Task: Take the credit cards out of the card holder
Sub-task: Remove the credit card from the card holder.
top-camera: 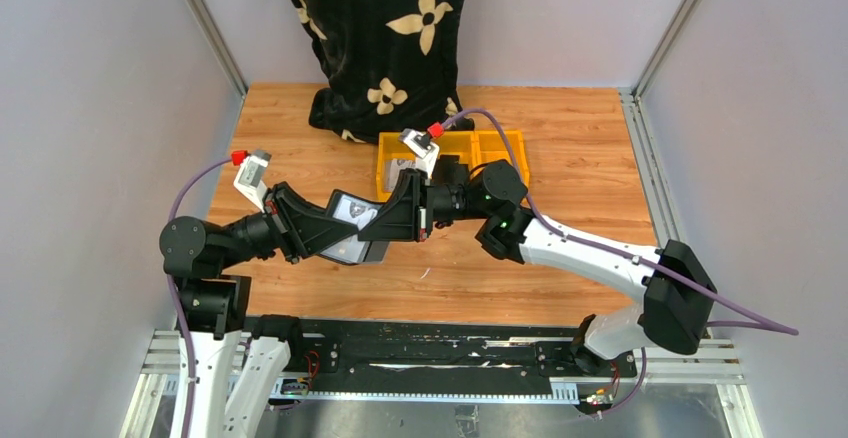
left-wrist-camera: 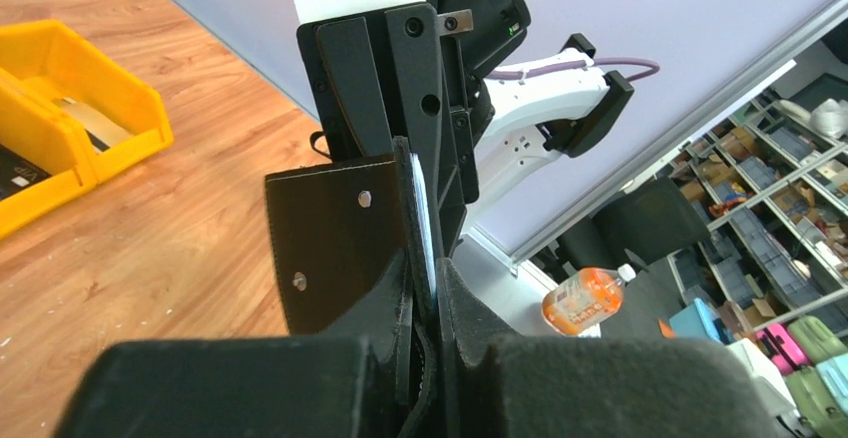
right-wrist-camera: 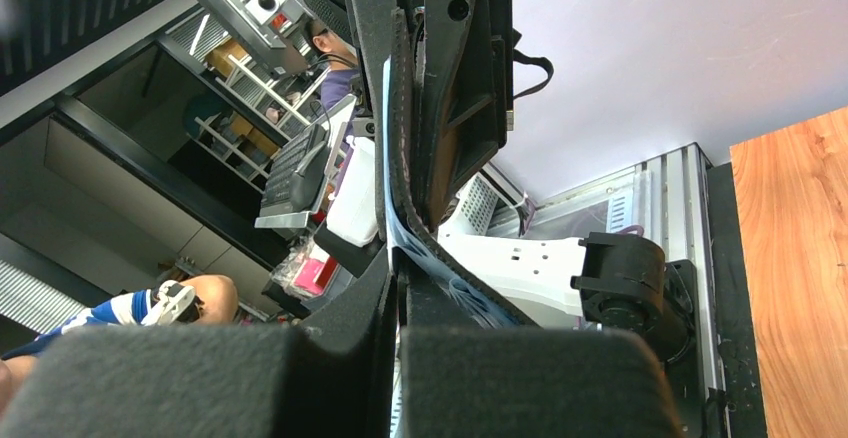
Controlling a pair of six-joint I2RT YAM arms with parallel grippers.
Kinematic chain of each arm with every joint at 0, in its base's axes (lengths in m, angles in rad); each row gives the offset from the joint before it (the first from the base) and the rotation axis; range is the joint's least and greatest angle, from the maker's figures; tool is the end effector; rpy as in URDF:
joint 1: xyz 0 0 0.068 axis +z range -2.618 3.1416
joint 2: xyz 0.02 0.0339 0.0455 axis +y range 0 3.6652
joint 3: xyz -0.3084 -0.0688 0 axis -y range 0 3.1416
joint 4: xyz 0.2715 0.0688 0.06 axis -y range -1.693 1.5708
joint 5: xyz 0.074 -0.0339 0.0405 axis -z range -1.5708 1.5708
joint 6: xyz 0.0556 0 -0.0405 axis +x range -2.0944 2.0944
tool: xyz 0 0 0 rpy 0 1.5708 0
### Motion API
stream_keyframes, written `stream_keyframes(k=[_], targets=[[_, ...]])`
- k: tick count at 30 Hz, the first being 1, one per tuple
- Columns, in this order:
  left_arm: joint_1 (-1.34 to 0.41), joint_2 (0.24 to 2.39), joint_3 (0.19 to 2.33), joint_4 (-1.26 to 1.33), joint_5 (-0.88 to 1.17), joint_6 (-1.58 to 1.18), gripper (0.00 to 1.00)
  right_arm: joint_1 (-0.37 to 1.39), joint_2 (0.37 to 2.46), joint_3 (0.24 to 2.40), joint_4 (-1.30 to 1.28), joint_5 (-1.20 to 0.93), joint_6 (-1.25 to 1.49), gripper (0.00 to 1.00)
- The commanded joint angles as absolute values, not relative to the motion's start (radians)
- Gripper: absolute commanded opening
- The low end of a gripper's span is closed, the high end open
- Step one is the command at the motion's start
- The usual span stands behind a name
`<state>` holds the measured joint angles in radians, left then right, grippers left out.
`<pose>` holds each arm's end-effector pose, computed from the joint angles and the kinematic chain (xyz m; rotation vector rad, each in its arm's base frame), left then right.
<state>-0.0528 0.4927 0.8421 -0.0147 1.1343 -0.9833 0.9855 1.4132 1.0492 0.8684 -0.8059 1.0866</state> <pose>0.0722 -0.0543 0.4407 0.4267 1.5706 -1.5151 0.1572 0.3099 0.4319 -0.8619 1.3301 2.1522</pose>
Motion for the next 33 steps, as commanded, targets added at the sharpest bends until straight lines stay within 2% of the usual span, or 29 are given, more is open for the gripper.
stream_keyframes(k=[1,9,21,27,33], targets=[[-0.055,0.494,0.884,0.064,1.175,-1.023,0.0,0.987,1.371,0.993,0.935,-0.79,1.1,0.0],[-0.055,0.501,0.904,0.083,1.163,-1.041,0.0,0.986,1.318,0.936,0.962,-0.783,1.095,0.0],[-0.055,0.528,0.963,0.023,1.144,-0.961,0.0,0.959,1.239,0.884,0.851,-0.822,1.044,0.0],[-0.056,0.57,1.104,-0.317,1.108,-0.59,0.0,0.857,1.122,0.882,0.57,-0.858,0.903,0.0],[-0.055,0.602,1.192,-0.654,0.989,-0.213,0.0,0.696,1.067,0.992,0.07,-0.849,0.642,0.0]])
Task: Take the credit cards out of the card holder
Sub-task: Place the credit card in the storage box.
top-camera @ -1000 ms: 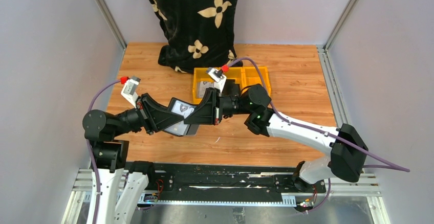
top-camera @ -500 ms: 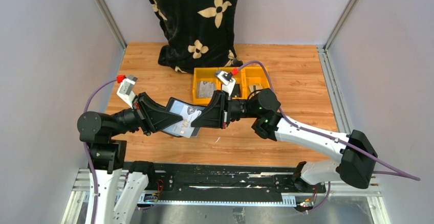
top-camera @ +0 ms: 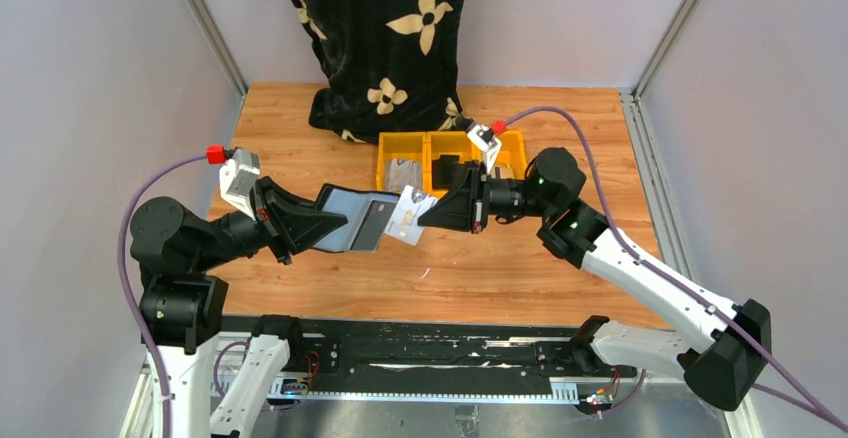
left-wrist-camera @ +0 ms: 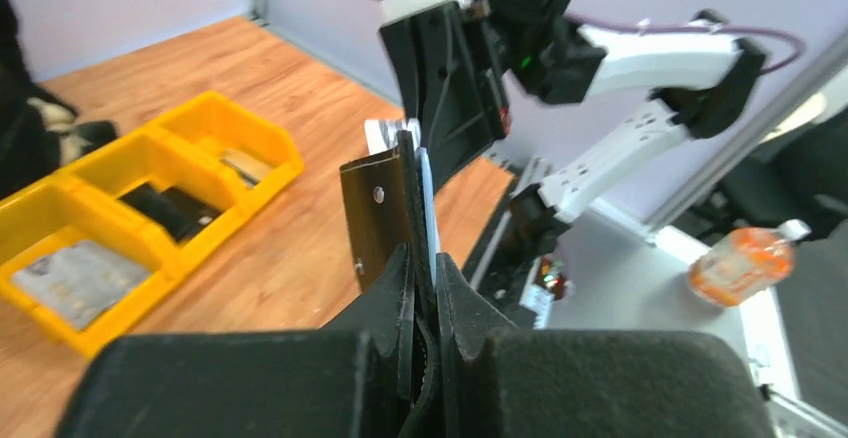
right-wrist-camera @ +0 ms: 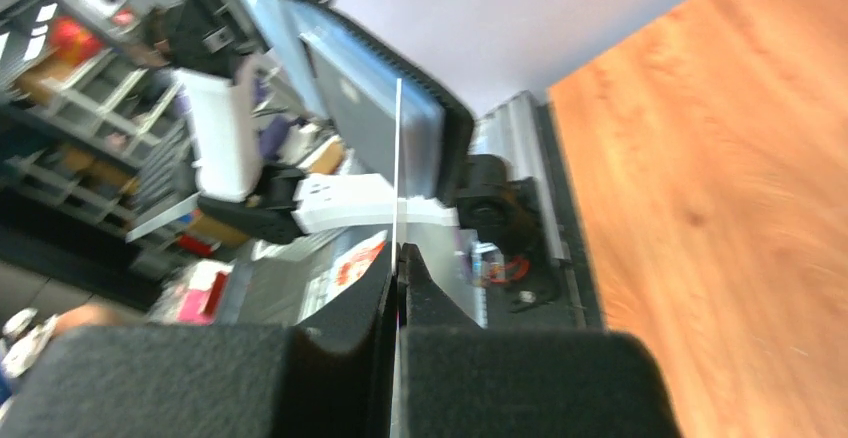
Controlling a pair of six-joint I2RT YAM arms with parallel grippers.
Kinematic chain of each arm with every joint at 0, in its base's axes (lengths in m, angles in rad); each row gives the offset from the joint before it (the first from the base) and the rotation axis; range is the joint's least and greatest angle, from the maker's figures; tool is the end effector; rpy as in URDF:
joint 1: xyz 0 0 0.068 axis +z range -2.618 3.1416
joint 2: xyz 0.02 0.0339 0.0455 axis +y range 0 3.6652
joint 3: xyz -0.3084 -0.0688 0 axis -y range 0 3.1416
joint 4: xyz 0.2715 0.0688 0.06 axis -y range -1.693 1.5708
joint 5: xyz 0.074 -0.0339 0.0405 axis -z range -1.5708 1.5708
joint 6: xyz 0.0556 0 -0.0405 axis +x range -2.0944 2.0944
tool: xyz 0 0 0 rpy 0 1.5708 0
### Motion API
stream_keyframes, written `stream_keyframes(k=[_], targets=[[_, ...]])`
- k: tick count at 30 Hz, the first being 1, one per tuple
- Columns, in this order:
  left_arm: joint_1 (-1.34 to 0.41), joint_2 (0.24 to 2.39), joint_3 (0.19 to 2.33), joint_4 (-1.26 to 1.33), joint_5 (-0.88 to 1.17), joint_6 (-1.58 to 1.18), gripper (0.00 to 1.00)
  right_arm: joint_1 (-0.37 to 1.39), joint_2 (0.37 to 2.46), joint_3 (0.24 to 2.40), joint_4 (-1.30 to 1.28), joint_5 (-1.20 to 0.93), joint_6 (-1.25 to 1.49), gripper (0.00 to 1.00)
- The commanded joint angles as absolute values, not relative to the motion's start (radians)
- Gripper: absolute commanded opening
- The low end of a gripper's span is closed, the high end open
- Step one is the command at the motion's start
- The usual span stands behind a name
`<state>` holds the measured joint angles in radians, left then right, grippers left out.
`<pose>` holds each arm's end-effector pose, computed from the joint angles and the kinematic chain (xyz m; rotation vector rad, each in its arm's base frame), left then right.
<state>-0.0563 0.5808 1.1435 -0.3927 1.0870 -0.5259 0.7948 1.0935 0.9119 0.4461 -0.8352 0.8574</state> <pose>0.0554 -0.0524 0.4952 0.6113 1.4996 -1.2100 0.1552 0.2170 0.4265 -0.8041 1.4925 1.8504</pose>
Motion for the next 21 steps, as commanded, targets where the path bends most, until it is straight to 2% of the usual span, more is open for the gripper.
stream_keyframes(k=[1,6,9,14,21], targets=[[-0.055,0.603,1.202,-0.696,0.966,-0.156,0.0,0.656,1.068,1.013,-0.029,-0.836,0.591,0.0],[-0.056,0.602,1.229,-0.837,0.94,0.049,0.0,0.459,1.11,1.119,-0.395,-0.663,0.358,0.0],[-0.055,0.588,1.224,-0.856,0.958,0.088,0.0,0.391,1.188,1.179,-0.468,-0.58,0.282,0.0],[-0.055,0.58,1.212,-0.865,1.0,0.098,0.0,0.444,1.4,1.286,-0.389,-0.597,0.303,0.0],[-0.056,0.567,1.193,-0.864,1.083,0.091,0.0,0.563,1.826,1.637,-0.468,-0.479,0.284,0.0]])
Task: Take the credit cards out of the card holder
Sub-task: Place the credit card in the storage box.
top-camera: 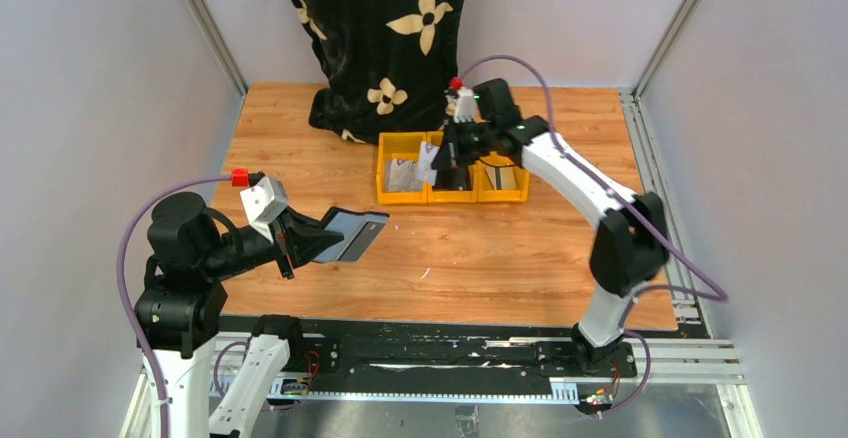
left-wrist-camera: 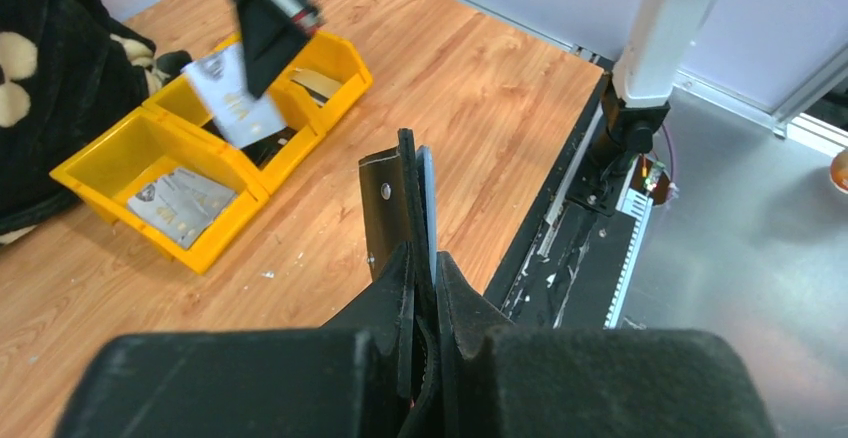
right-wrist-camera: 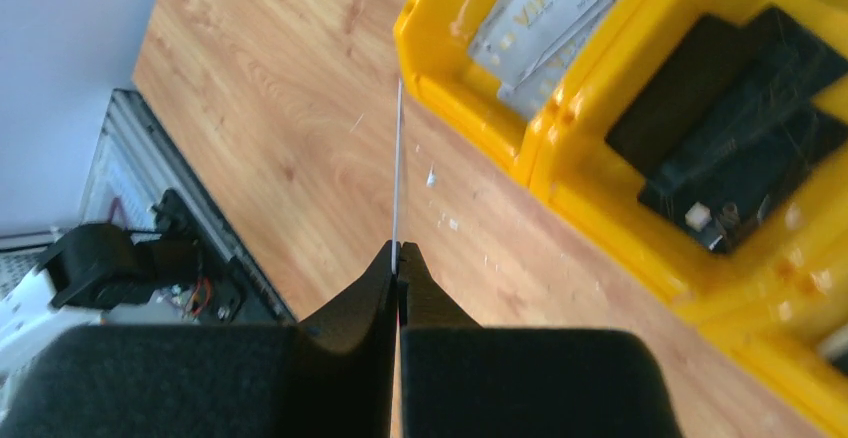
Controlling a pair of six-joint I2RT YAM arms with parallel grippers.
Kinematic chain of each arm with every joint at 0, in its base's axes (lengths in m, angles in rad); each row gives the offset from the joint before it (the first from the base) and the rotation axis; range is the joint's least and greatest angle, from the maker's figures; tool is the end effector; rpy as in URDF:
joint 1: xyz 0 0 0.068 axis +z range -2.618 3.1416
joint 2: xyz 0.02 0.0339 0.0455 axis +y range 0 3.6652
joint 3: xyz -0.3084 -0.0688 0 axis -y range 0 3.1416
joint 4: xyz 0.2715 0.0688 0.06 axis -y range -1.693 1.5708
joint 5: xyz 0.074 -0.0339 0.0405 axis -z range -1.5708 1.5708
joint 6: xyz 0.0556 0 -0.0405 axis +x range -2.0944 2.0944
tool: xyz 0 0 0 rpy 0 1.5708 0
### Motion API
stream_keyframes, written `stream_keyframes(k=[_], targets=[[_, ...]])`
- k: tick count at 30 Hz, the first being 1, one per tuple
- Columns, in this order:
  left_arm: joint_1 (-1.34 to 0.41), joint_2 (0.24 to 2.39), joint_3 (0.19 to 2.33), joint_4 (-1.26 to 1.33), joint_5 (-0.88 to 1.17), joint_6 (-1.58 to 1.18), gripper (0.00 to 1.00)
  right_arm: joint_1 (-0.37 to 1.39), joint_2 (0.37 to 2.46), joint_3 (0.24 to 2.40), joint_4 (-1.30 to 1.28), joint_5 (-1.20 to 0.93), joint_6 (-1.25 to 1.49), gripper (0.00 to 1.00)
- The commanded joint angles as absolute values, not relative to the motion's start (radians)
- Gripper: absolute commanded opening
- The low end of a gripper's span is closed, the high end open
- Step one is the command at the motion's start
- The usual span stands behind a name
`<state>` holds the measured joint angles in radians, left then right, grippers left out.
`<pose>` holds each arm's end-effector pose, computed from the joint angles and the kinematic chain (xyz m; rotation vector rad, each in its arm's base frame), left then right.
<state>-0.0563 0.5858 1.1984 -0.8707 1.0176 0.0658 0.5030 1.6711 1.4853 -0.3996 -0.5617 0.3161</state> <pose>0.0477 -0.0501 0.4629 0.8074 1.6021 -0.9134 0.3622 0.2331 0.3623 -0.5508 2.1835 1.0646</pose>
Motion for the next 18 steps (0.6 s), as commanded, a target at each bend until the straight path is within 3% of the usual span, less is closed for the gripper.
stream_keyframes(k=[1,9,18], targets=[[-0.055,0.564,1.191,-0.864,1.088,0.094,0.0,0.574,1.865,1.67,-0.475,-0.468,0.287,0.0],[-0.055,0.542,1.187,-0.891,1.117,0.155,0.0,0.61,2.229,2.044,-0.566,-0.425,0.289,0.0],[-0.055,0.525,1.19,-0.917,1.118,0.217,0.0,0.622,2.393,2.187,-0.58,-0.403,0.295,0.01]])
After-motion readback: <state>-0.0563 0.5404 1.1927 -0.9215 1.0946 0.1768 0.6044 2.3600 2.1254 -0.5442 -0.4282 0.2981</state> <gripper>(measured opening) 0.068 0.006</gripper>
